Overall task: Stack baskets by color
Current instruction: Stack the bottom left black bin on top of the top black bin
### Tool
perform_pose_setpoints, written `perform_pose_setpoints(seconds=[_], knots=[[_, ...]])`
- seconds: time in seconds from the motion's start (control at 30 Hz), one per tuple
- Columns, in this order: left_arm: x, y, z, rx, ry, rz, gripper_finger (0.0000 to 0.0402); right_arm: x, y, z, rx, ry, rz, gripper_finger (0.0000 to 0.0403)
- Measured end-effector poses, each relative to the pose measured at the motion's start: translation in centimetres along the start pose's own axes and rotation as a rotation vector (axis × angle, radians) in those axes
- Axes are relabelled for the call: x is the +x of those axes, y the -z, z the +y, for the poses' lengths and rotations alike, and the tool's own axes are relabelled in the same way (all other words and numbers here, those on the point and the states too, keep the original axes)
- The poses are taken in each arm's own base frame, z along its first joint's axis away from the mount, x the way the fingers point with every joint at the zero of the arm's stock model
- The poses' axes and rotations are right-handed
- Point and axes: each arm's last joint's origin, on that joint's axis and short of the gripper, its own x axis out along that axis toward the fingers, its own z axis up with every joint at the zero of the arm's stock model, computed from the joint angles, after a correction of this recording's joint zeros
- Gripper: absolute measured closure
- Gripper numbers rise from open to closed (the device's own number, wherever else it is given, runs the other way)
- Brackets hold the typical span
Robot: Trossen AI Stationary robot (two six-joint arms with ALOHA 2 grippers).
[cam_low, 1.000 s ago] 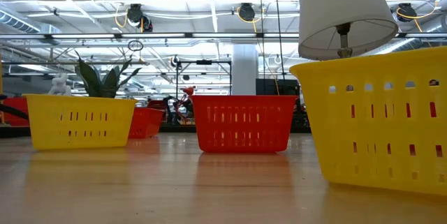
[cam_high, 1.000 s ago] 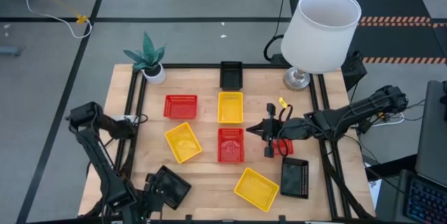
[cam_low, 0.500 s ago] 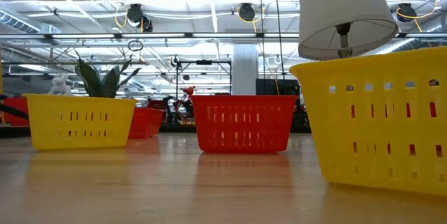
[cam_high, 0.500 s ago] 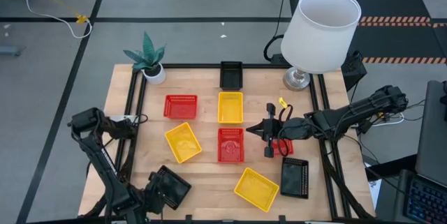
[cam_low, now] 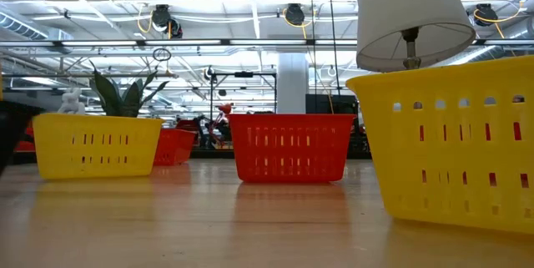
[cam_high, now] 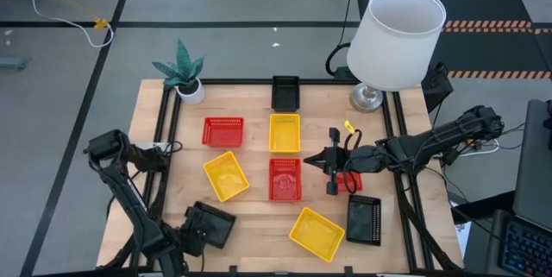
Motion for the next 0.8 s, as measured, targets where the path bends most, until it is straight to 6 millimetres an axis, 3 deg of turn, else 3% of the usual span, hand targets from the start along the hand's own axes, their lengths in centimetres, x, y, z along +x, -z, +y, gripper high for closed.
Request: perform_pose_setpoints(seconds=[0.23, 0.33, 0.5, 0.67, 0.8], knots=[[-4.0, -2.1, 3.9, -0.182, 0.032, -0.081, 0.0393, 1.3, -0.5, 1.3, 0.016, -0.029, -0.102, 0.0403], [-6.2, -3.3, 6.2, -0.277, -0.001, -0.114, 0.0393, 2.6, -0.5, 2.2, -0.033, -0.041, -0.111, 0.0403], [-8.7, -5.1, 9.6, -0.314, -0.113, -0.161, 0.0394, 4.7, -2.2, 3.4, -0.075, -0.038, -0.083, 0.0403], [-9.5, -7.4, 12.9, -0.235, -0.262, -0.287, 0.0394, 7.5, -2.7, 5.1, -0.140, -0.042, -0.039, 0.0403], [-9.3, -8.1, 15.6, -0.235, -0.437, -0.307, 0.0393, 8.3, -2.9, 5.4, -0.177, 0.029, -0.040, 0.0403]])
